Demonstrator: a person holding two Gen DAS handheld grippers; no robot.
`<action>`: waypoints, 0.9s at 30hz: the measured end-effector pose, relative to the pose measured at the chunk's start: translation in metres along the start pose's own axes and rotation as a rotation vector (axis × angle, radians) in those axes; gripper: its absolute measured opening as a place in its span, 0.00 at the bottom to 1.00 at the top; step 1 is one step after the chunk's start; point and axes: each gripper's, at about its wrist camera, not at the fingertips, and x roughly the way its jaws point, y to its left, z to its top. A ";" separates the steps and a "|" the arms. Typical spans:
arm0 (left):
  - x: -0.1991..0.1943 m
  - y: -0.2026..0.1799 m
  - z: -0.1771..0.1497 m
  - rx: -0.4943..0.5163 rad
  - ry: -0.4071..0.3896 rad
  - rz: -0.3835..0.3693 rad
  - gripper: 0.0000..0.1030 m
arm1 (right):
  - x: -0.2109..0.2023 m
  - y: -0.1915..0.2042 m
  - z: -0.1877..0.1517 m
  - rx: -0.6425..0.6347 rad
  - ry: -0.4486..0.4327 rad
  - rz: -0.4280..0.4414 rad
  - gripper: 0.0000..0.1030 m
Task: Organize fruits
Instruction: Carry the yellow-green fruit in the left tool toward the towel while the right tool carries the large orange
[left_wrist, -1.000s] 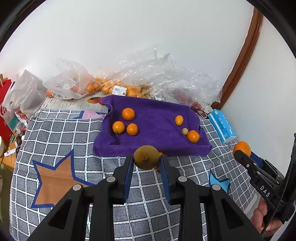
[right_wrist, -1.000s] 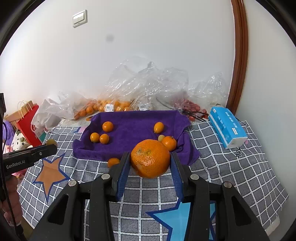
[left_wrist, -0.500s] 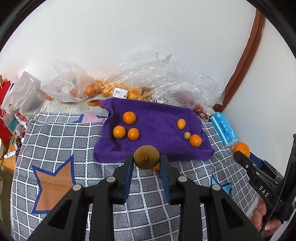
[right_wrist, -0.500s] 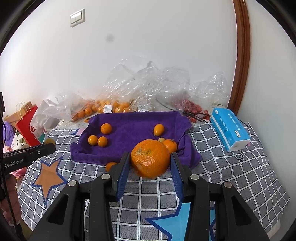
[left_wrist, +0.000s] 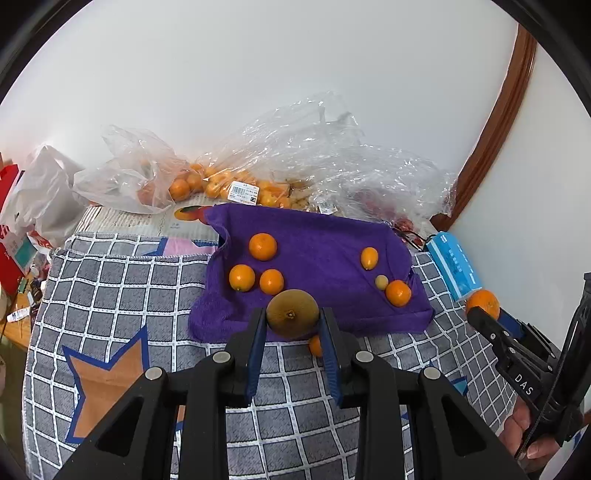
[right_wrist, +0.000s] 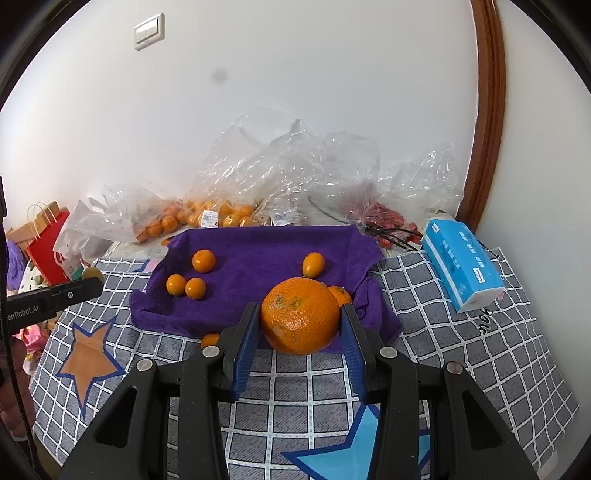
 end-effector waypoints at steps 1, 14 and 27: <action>0.001 0.000 0.001 0.001 0.001 0.001 0.27 | 0.002 -0.001 0.001 0.001 0.001 0.000 0.42; 0.027 -0.004 0.014 0.010 0.030 -0.009 0.27 | 0.021 -0.011 0.009 0.014 0.012 -0.017 0.42; 0.046 0.013 0.025 -0.019 0.043 0.003 0.27 | 0.041 -0.014 0.018 0.010 0.019 -0.023 0.42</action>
